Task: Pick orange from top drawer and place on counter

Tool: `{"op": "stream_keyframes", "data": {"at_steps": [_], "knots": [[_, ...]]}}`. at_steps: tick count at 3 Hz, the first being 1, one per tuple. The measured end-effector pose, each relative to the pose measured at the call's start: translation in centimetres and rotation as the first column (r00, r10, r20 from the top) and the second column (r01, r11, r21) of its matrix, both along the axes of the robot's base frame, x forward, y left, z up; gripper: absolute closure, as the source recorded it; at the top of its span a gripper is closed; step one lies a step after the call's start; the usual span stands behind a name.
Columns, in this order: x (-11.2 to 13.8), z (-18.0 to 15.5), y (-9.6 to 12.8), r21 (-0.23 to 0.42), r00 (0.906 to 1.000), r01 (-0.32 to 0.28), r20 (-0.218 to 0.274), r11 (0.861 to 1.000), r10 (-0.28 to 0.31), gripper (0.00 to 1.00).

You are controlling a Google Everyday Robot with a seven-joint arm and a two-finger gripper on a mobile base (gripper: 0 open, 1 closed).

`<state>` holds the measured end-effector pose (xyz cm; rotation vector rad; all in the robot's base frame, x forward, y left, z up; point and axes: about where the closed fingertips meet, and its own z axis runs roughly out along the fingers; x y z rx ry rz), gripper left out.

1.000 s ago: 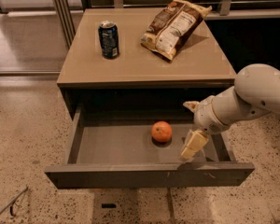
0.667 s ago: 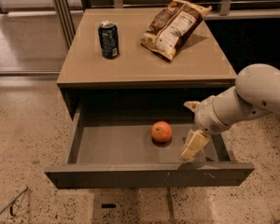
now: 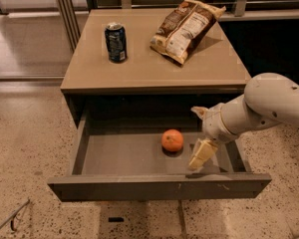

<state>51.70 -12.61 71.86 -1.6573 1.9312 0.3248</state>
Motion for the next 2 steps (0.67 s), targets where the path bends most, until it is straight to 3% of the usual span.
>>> {"op": "stream_keyframes", "data": {"at_steps": [1,2], "knots": [[1.3,-0.5,0.4,-0.006,0.9983,-0.016,0.055,1.000,0.016,0.10],[2.2,-2.0,0.2,-0.011,0.9955,-0.009,0.094,1.000,0.010,0.26]]}}
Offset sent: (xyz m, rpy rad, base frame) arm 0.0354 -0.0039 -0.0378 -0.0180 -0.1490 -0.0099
